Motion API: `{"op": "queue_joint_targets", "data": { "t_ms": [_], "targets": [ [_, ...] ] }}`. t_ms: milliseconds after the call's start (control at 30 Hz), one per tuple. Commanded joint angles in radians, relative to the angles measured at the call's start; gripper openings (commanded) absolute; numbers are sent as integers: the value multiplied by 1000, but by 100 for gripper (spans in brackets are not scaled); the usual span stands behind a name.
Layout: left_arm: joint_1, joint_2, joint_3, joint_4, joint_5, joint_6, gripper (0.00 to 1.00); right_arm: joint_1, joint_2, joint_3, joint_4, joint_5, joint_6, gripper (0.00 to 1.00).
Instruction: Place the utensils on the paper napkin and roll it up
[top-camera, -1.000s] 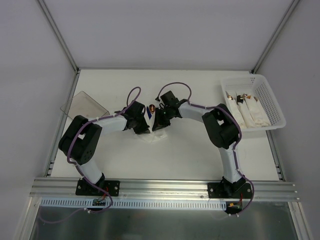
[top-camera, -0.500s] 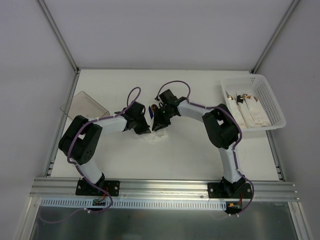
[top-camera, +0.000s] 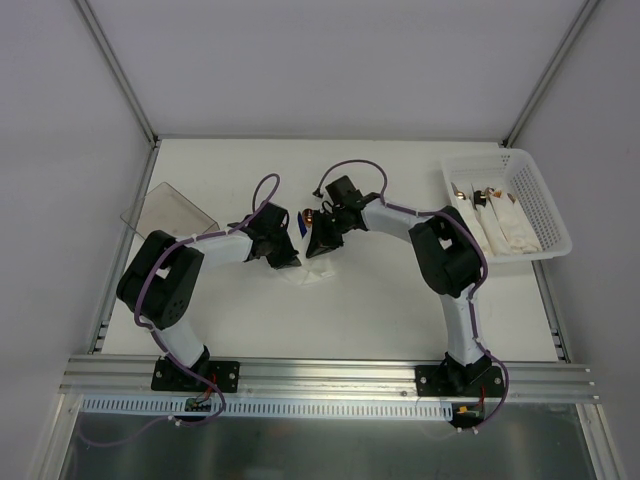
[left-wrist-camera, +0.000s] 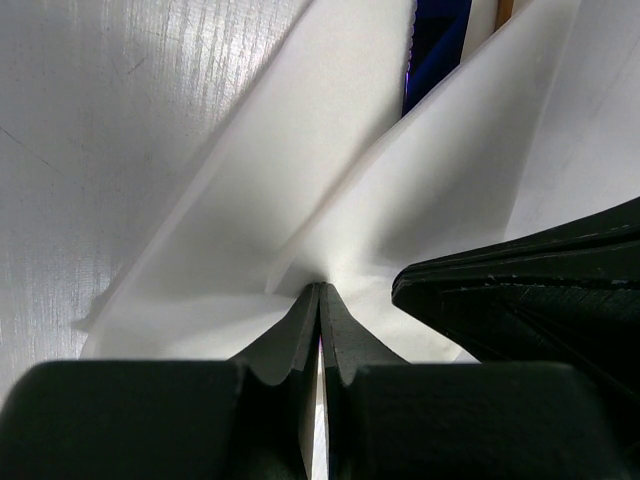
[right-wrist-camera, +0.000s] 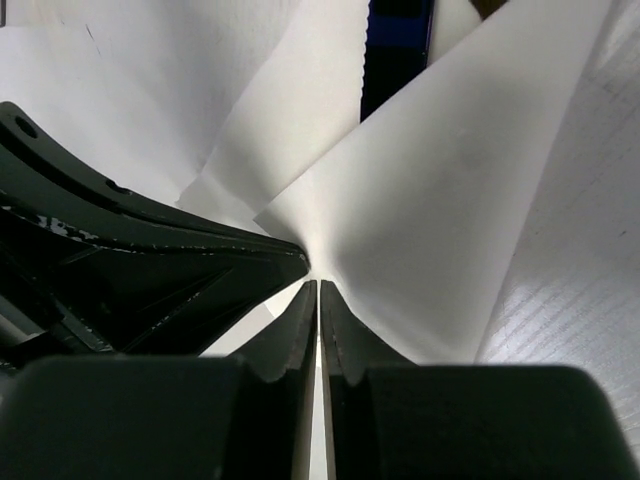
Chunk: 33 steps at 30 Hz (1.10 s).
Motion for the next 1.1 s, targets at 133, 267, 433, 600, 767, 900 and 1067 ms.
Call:
{"op": "queue_joint_targets", "data": {
  "t_ms": [133, 267, 433, 600, 767, 900, 1067],
  "targets": [
    [11, 3, -27, -92, -47, 16, 0, 3, -9, 45, -61, 53, -33, 4],
    [14, 5, -27, -92, -44, 14, 0, 9, 14, 49, -98, 101, -59, 3],
    [13, 5, -28, -90, -44, 14, 0, 29, 60, 98, -156, 136, -93, 2],
    [14, 0, -35, -93, -44, 14, 0, 43, 82, 121, -190, 181, -122, 3],
    [14, 0, -39, -92, -43, 13, 0, 52, 82, 135, -233, 231, -156, 4],
    [14, -3, -39, -92, -47, 11, 0, 55, 79, 140, -250, 289, -157, 4],
    [14, -9, -42, -90, -49, 10, 0, 55, 102, 161, -300, 320, -165, 8]
  ]
}}
